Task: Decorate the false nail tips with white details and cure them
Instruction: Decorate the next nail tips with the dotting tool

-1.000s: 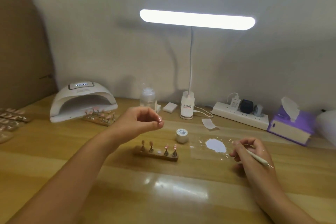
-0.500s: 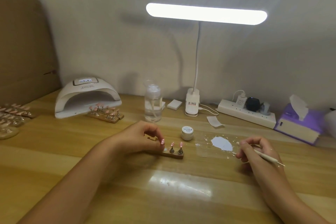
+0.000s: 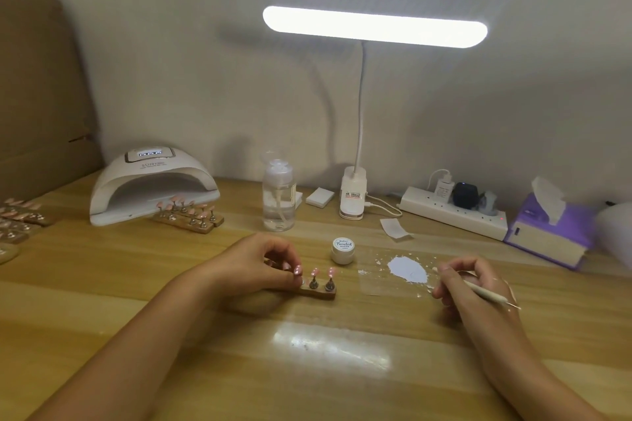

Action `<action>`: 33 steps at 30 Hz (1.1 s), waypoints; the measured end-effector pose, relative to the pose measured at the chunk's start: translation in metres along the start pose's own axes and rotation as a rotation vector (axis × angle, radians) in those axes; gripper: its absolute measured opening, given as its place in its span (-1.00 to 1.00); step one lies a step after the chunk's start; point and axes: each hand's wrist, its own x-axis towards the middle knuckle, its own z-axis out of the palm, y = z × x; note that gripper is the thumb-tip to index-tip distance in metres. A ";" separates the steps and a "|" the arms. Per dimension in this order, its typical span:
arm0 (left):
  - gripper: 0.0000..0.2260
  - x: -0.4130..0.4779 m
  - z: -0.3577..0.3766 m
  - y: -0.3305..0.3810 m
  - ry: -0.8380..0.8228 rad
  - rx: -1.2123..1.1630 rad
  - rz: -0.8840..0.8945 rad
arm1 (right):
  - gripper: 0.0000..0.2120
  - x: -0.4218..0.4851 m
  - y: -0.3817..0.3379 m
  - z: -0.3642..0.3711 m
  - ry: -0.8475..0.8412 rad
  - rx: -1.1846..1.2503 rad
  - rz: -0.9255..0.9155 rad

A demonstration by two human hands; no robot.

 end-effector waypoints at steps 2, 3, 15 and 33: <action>-0.89 0.000 0.001 -0.001 0.003 -0.005 0.010 | -0.90 0.000 0.000 0.000 0.000 0.001 0.000; -0.89 0.000 0.001 -0.001 0.007 -0.010 0.017 | -0.89 0.000 0.000 0.000 -0.003 0.004 0.000; -0.85 -0.003 -0.013 -0.010 -0.033 -0.048 -0.002 | -0.93 -0.003 -0.001 -0.002 -0.022 0.005 -0.063; -0.85 -0.002 -0.013 -0.005 0.026 0.083 0.021 | -0.69 0.008 -0.004 -0.009 0.201 0.396 0.117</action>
